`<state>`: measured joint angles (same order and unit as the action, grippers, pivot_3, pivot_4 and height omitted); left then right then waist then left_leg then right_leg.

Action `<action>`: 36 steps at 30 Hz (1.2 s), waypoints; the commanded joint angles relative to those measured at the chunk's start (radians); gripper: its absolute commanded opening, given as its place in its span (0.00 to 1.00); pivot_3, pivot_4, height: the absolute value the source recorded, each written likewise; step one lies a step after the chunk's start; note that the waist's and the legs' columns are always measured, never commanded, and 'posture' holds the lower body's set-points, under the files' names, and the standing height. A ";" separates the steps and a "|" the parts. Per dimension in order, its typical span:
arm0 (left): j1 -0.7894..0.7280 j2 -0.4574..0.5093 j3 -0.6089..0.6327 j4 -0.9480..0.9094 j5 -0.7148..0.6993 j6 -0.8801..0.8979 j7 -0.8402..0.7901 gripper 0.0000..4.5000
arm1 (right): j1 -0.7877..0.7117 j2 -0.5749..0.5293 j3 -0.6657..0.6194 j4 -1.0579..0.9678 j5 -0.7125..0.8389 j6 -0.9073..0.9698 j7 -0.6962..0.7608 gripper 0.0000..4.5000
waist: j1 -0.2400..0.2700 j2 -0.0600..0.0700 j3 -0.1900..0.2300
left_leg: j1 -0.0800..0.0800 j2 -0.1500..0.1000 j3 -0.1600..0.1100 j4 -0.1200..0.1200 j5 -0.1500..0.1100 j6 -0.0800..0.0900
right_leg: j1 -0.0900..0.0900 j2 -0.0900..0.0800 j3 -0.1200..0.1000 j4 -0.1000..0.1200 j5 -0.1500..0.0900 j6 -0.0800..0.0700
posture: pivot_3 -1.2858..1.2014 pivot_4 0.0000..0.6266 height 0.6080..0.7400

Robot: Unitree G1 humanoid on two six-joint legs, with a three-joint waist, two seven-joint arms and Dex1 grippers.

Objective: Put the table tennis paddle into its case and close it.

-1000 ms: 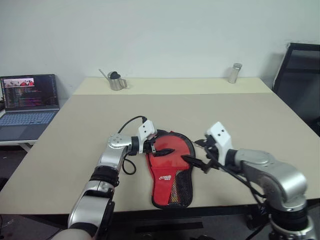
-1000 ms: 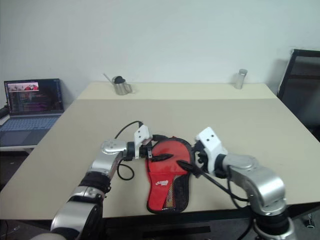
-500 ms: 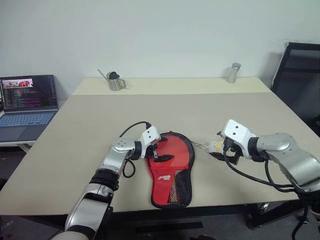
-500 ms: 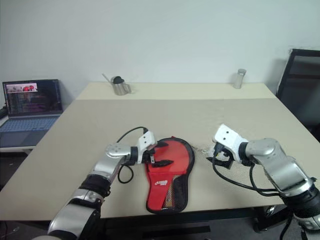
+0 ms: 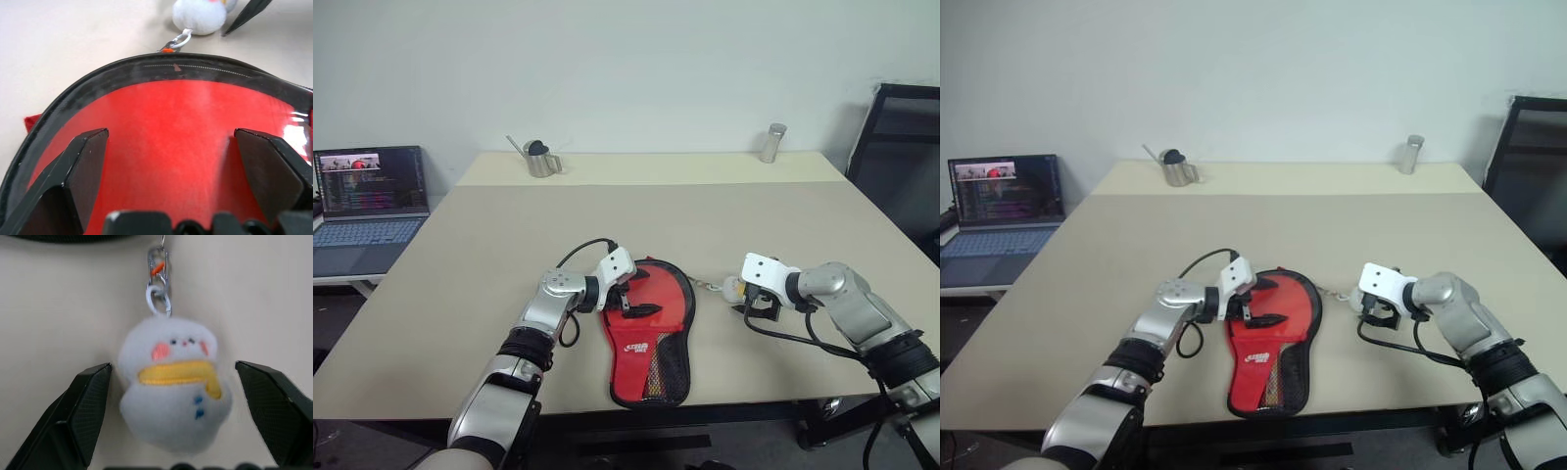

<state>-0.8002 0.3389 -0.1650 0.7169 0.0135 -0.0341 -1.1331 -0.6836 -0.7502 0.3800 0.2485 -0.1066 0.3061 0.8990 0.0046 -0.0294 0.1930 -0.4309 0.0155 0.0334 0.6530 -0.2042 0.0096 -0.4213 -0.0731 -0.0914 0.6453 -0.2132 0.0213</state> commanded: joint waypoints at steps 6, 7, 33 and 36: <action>-0.024 0.030 -0.081 0.068 0.045 -0.023 -0.081 1.00 | -0.019 0.025 -0.029 -0.008 -0.013 0.029 0.052 0.33 | 0.000 0.000 0.000 | 0.000 0.000 0.000 0.002 0.000 0.000 | 0.000 0.000 0.000 0.001 0.000 0.000 | 0.52 0.24 1.00; -0.030 0.028 -0.083 0.083 0.039 -0.014 -0.096 1.00 | -0.017 0.025 -0.031 -0.011 -0.014 0.031 0.054 0.25 | 0.000 0.000 0.000 | 0.000 0.000 0.000 0.002 0.000 0.000 | 0.000 0.000 0.000 0.001 0.000 0.000 | 0.52 0.24 1.00; -0.033 -0.004 -0.126 0.293 0.083 -0.073 -0.146 1.00 | 0.632 -0.277 -0.223 -1.048 0.202 0.447 0.181 0.07 | 0.018 0.009 -0.024 | 0.006 0.001 -0.001 0.003 -0.003 0.000 | 0.007 0.000 -0.001 -0.002 -0.002 -0.002 | 0.52 0.24 1.00; -0.039 -0.008 -0.127 0.297 0.086 -0.072 -0.142 1.00 | 0.676 -0.286 -0.219 -1.127 0.251 0.500 0.184 0.07 | 0.019 0.008 -0.024 | 0.011 0.001 -0.002 0.003 -0.005 0.000 | 0.014 -0.003 -0.002 -0.004 -0.006 -0.007 | 0.52 0.24 1.00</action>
<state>-0.8832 0.3236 -0.2213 0.9509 0.0125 -0.1198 -1.2747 -0.0326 -1.0098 0.1660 -0.8053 0.0928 0.7755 1.0579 0.0231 -0.0210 0.1688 -0.4184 0.0165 0.0316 0.6557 -0.2100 0.0088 -0.4063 -0.0786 -0.0930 0.6411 -0.2199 0.0142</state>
